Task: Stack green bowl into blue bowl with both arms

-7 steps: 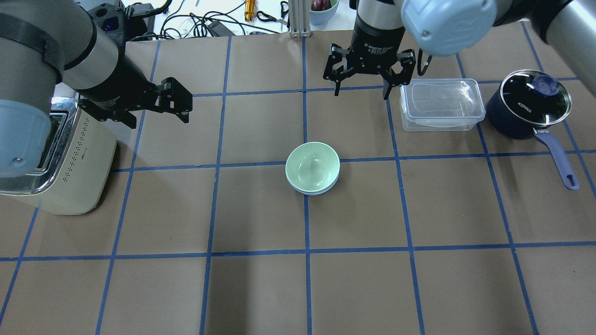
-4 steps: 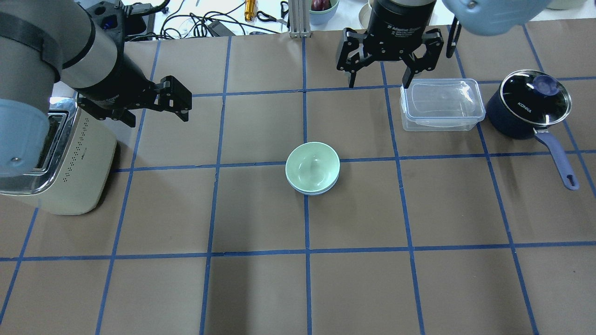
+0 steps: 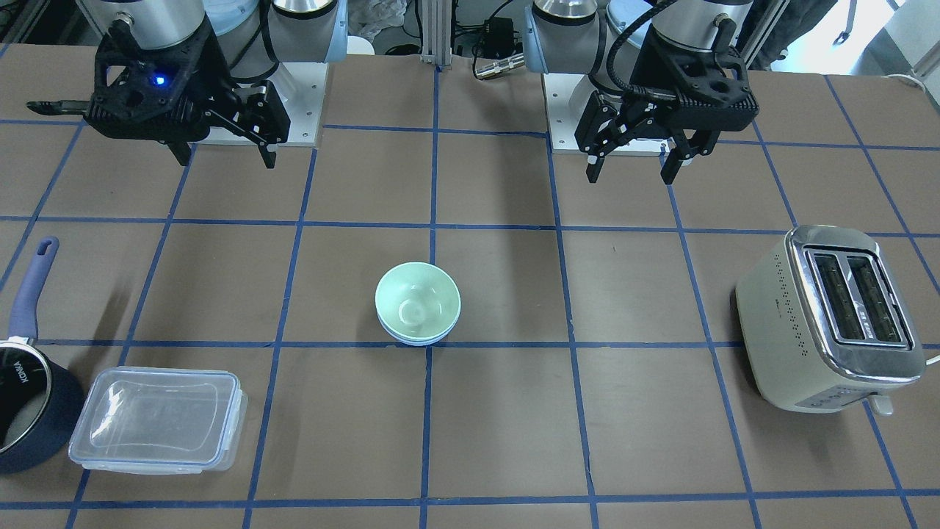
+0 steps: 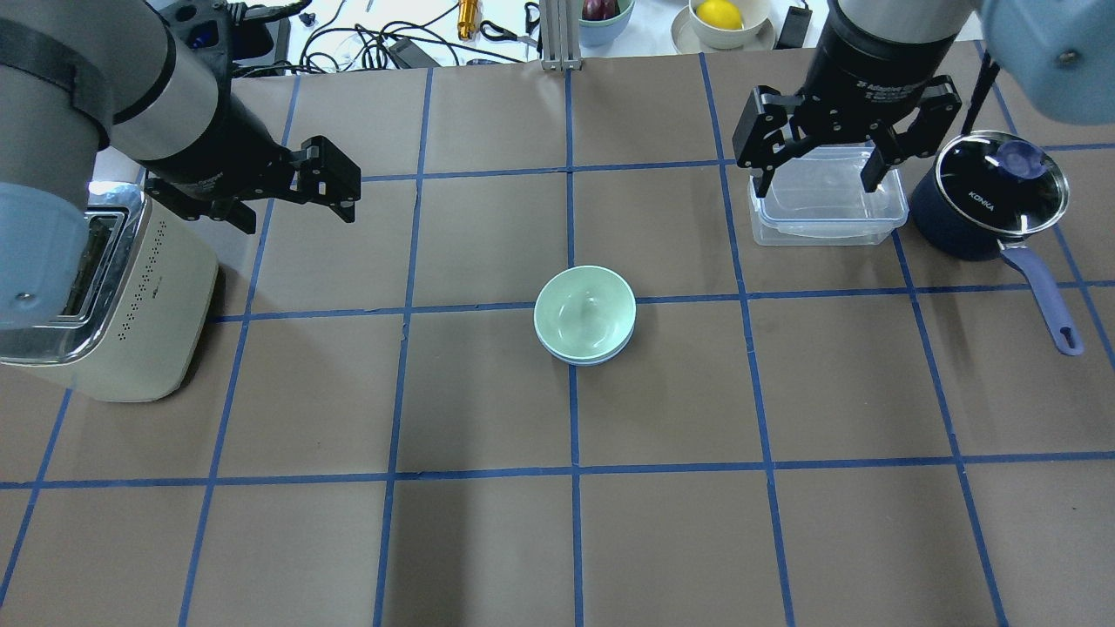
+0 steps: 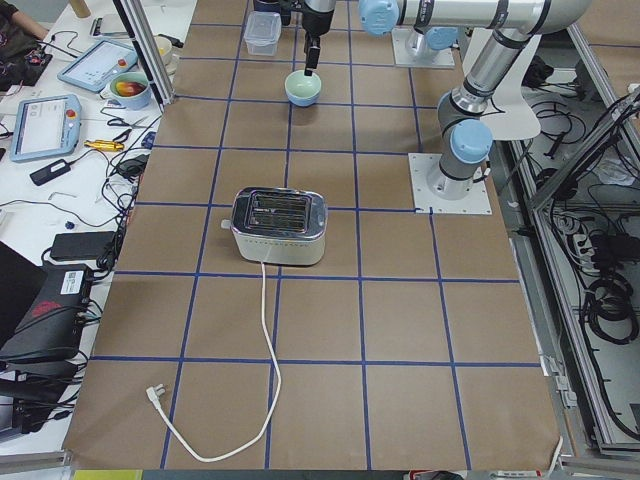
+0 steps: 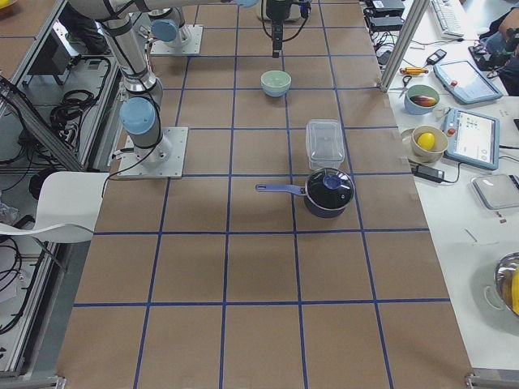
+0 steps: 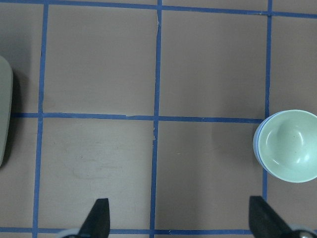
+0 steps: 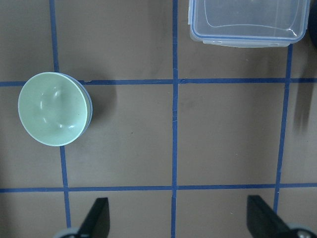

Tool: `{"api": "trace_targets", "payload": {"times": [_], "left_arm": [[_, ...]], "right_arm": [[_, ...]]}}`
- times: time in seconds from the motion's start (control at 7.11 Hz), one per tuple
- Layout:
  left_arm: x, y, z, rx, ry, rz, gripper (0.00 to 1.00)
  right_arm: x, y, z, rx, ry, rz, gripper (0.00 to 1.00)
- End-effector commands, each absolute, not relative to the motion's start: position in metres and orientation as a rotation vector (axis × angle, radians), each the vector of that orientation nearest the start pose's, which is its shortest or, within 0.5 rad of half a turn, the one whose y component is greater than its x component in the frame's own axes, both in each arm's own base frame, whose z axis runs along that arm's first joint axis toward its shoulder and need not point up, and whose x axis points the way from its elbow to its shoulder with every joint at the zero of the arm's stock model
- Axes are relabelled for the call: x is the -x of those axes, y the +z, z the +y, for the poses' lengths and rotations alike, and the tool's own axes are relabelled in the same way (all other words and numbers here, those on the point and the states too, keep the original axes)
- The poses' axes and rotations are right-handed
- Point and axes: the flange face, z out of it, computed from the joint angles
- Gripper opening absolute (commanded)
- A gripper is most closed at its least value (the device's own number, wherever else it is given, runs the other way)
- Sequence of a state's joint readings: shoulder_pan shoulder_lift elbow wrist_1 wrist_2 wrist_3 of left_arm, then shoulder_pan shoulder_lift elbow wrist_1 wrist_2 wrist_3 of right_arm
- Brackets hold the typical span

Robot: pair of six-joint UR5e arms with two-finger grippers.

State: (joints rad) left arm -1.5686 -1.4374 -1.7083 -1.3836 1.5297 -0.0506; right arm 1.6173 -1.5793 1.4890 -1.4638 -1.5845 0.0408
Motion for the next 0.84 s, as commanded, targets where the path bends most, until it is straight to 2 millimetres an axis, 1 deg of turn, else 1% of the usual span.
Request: {"api": "trace_targets", "payload": {"times": [0.0, 0.14, 0.28, 0.42, 0.7], "left_arm": [[0.13, 0.513, -0.448, 0.077, -0.232, 3.135, 1.0], [0.122, 0.524, -0.457, 0.1, -0.254, 3.115, 1.0], [0.112, 0.534, -0.468, 0.135, -0.23, 3.112, 1.0], [0.111, 0.543, -0.478, 0.152, -0.185, 3.118, 1.0], [0.116, 0.543, -0.487, 0.146, -0.169, 3.15, 1.0]], "right_arm": [[-0.15, 0.522, -0.477, 0.039, 0.004, 3.154, 0.97], [-0.15, 0.523, -0.479, 0.077, -0.019, 3.147, 0.98], [-0.148, 0.525, -0.484, 0.137, -0.069, 3.14, 0.99], [-0.145, 0.527, -0.486, 0.128, -0.087, 3.139, 1.0], [-0.145, 0.529, -0.488, 0.106, -0.116, 3.137, 1.0]]}}
